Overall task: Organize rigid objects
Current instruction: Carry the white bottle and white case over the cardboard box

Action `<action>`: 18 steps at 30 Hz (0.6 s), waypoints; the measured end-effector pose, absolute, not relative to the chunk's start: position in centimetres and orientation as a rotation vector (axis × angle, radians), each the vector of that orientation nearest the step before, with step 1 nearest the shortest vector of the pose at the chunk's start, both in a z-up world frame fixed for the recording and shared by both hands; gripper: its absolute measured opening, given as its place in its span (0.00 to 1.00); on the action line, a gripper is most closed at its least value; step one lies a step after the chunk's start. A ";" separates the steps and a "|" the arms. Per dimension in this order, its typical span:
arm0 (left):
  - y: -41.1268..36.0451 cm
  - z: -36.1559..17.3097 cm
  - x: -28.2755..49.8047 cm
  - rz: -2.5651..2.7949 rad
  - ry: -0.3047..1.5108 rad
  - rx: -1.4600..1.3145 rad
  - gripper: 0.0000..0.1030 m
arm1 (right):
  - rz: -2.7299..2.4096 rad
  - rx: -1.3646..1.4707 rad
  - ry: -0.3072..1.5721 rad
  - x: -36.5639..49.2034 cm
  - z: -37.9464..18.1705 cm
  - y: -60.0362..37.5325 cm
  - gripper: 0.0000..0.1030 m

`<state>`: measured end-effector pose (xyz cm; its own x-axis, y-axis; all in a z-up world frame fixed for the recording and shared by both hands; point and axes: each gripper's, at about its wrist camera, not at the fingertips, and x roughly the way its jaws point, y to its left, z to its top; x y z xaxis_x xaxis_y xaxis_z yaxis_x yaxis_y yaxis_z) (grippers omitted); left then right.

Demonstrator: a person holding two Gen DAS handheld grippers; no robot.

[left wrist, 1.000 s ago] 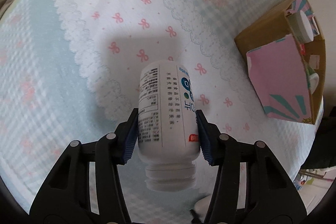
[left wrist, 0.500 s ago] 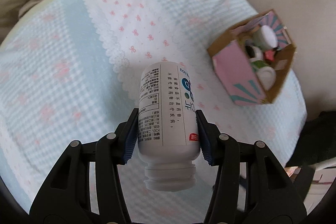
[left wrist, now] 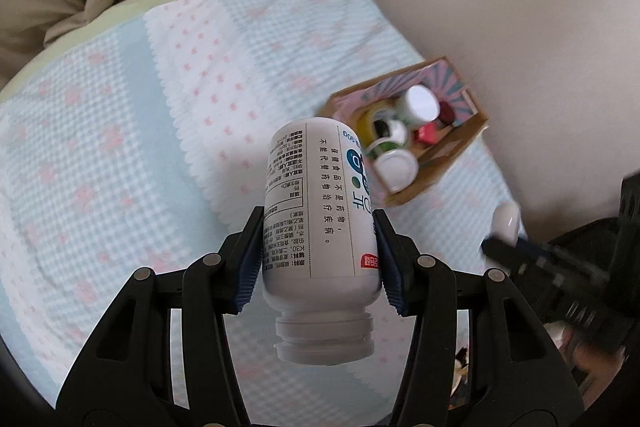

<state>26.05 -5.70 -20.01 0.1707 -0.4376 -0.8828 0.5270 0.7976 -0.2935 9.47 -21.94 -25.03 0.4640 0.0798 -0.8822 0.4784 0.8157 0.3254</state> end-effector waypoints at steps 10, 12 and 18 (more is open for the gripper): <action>-14.5 -18.7 26.2 -0.637 1.201 0.049 0.46 | -0.231 0.562 1.019 12.1 -21.2 -32.3 0.40; -16.6 -19.3 26.8 -0.615 1.210 0.025 0.46 | -0.209 0.560 1.032 13.2 -21.5 -35.0 0.40; -22.7 -22.6 28.8 -0.556 1.255 -0.013 0.46 | -0.141 0.535 1.096 16.7 -24.2 -41.3 0.40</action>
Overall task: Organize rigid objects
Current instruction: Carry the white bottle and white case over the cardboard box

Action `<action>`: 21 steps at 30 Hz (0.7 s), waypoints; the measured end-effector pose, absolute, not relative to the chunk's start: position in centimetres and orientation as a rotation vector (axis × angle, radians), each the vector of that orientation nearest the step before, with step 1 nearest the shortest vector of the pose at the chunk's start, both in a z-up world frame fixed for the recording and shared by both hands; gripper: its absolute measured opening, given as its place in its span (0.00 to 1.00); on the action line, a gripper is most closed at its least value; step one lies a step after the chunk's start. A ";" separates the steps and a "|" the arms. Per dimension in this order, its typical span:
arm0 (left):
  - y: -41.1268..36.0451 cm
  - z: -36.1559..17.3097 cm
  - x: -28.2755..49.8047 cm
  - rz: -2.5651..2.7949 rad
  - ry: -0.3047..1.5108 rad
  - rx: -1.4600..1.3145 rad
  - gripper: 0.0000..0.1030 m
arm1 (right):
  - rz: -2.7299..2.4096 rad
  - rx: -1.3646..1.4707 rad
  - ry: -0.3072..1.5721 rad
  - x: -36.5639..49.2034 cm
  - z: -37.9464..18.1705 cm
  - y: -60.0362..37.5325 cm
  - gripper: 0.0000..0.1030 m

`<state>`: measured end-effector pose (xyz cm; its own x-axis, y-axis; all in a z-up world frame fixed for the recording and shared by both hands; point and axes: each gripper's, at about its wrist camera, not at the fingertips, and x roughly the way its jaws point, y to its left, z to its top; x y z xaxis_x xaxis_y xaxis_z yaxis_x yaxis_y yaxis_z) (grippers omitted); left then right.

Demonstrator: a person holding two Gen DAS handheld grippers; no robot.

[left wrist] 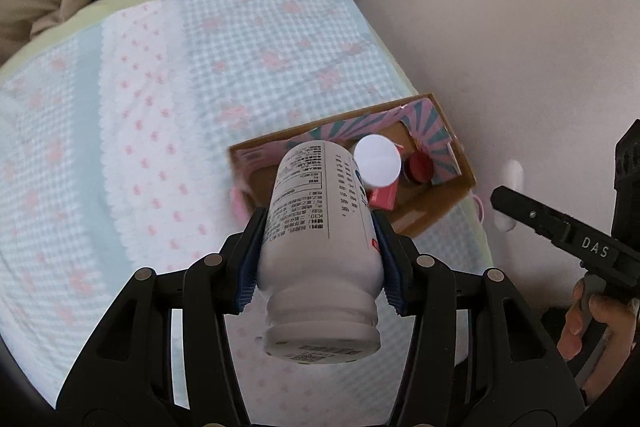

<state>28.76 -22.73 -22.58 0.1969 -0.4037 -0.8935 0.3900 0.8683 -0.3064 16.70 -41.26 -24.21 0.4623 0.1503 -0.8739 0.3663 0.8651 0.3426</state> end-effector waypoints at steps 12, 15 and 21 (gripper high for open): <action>-28.6 -31.8 33.1 -0.440 1.362 -0.022 0.46 | -0.036 0.509 1.270 22.4 -34.1 -47.3 0.40; -28.7 -33.4 33.7 -0.418 1.384 -0.010 0.46 | -0.028 0.509 1.293 22.9 -35.9 -47.8 0.40; -29.3 -35.0 34.4 -0.398 1.406 0.058 0.46 | -0.010 0.495 1.326 23.9 -37.9 -48.2 0.40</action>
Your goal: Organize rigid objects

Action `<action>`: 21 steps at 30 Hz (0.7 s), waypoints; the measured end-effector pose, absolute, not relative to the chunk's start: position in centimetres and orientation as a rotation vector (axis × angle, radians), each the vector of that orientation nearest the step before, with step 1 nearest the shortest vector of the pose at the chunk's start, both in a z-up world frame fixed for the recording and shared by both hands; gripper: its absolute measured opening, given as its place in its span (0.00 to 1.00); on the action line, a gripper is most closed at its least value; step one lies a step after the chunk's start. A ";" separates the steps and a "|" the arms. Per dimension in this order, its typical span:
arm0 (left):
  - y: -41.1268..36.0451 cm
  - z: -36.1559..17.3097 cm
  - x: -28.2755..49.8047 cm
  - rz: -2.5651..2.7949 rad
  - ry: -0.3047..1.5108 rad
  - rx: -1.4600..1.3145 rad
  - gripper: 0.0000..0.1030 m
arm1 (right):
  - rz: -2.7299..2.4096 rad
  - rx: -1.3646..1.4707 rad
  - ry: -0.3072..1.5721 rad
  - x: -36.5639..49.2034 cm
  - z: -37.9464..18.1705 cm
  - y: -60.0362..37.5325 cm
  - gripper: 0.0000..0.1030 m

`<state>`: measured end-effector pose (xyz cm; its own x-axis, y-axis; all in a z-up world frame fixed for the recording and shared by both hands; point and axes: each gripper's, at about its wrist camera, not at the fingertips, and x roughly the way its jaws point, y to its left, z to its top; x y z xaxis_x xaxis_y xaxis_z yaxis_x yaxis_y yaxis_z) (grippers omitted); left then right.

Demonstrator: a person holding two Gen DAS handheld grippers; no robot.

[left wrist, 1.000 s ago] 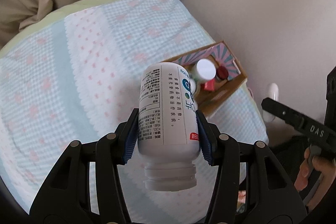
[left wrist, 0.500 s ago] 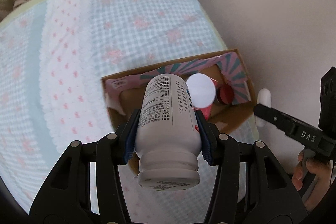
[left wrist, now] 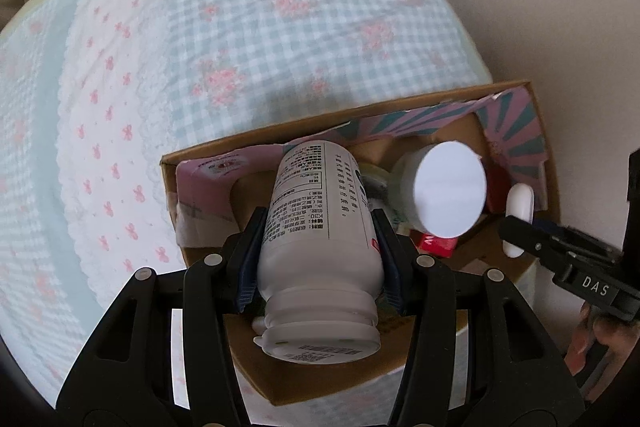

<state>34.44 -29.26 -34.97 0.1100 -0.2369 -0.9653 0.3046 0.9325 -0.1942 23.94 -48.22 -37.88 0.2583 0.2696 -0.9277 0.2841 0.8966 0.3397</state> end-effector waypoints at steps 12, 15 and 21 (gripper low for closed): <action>-27.7 -32.6 33.4 -0.379 1.367 0.168 1.00 | -0.023 0.355 1.360 23.8 -38.6 -47.1 1.00; -26.8 -32.5 33.2 -0.372 1.370 0.158 1.00 | -0.044 0.314 1.338 22.9 -38.2 -47.1 1.00; -25.9 -31.5 32.5 -0.370 1.359 0.139 1.00 | -0.043 0.288 1.343 22.5 -37.5 -46.6 1.00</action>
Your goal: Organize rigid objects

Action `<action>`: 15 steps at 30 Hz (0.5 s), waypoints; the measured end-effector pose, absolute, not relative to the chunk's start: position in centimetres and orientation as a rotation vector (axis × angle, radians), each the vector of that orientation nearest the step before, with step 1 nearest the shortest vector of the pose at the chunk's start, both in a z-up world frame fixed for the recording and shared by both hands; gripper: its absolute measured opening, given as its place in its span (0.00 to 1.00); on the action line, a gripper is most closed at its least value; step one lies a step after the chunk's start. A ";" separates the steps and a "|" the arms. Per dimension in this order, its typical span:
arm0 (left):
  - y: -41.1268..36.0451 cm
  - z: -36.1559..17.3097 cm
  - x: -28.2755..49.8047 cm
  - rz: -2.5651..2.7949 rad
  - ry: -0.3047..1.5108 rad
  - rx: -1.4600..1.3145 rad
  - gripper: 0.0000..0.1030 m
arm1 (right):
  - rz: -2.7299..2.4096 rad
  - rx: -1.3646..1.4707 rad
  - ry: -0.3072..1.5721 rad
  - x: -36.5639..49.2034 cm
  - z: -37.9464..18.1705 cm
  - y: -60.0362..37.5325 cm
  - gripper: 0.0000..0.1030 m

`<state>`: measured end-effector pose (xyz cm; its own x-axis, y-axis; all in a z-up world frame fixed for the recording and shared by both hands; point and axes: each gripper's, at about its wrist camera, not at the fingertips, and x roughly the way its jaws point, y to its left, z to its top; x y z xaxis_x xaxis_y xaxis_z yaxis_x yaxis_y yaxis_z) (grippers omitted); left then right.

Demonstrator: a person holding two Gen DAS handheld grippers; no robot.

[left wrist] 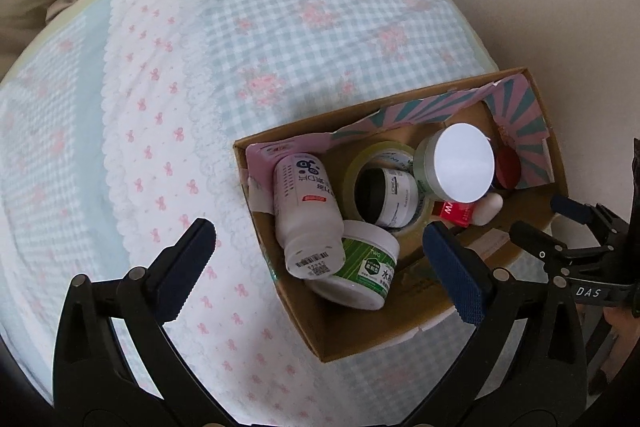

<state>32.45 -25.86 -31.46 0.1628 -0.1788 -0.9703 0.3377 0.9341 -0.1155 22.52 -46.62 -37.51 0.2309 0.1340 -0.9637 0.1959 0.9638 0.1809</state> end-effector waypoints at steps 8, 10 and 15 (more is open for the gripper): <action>-24.9 -29.0 30.9 -0.387 1.324 0.127 1.00 | -0.066 0.282 1.318 21.9 -36.0 -45.8 1.00; -24.6 -28.1 30.4 -0.390 1.312 0.119 1.00 | -0.070 0.280 1.306 21.4 -35.2 -45.5 1.00; -22.8 -24.5 28.5 -0.395 1.262 0.096 1.00 | -0.073 0.265 1.272 19.8 -32.1 -44.0 1.00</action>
